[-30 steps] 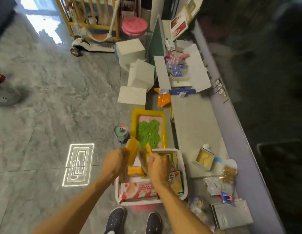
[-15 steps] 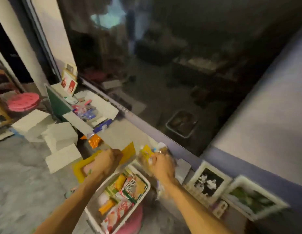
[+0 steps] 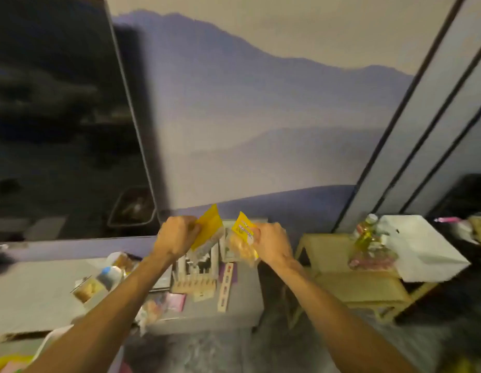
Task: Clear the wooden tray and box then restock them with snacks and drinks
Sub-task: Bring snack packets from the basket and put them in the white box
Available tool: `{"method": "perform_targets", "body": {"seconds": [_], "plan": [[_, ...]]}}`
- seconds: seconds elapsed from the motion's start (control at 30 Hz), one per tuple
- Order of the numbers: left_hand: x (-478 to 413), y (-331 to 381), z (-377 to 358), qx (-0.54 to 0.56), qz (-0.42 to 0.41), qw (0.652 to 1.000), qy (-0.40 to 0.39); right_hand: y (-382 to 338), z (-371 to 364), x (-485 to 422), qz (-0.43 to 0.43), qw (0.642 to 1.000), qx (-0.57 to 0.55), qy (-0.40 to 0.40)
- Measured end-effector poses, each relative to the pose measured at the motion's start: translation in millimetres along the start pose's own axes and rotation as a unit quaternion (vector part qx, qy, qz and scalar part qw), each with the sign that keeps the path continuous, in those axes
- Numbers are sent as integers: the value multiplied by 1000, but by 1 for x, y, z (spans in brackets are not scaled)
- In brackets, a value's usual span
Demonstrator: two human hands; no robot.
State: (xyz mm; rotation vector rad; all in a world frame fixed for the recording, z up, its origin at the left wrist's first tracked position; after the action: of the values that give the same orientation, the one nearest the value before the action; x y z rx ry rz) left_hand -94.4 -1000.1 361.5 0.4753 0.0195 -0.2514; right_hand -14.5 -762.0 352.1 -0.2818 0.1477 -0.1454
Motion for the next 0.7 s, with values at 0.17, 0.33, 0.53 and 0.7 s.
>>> {"method": "perform_targets", "body": {"seconds": [0.17,0.33,0.53,0.7], "plan": [[-1,185,-87,35,-130,990,-51,174,75,49,-80,995,50,45],[12,335,-180,88,-167,977,-95,338,126,110,-180,981,33,70],[1,477,-274,100,-222,960,-140,470,164,158,-228,971,62,47],[-27,560,-344,104,-190,959,-181,576,168,155,-283,957,51,48]]}}
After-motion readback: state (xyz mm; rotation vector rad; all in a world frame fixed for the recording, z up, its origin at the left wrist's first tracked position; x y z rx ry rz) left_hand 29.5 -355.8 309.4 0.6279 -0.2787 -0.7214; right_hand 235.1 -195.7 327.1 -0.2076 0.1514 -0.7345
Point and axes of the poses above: each hand's wrist, its own x-axis away from the middle knuckle, its own z-axis out of the back of the hand, y = z × x, the point moved 10 cm from there along -x, towards the middle knuckle, and after that the axes turned 6 degrees about z, right-handed, at the moved point
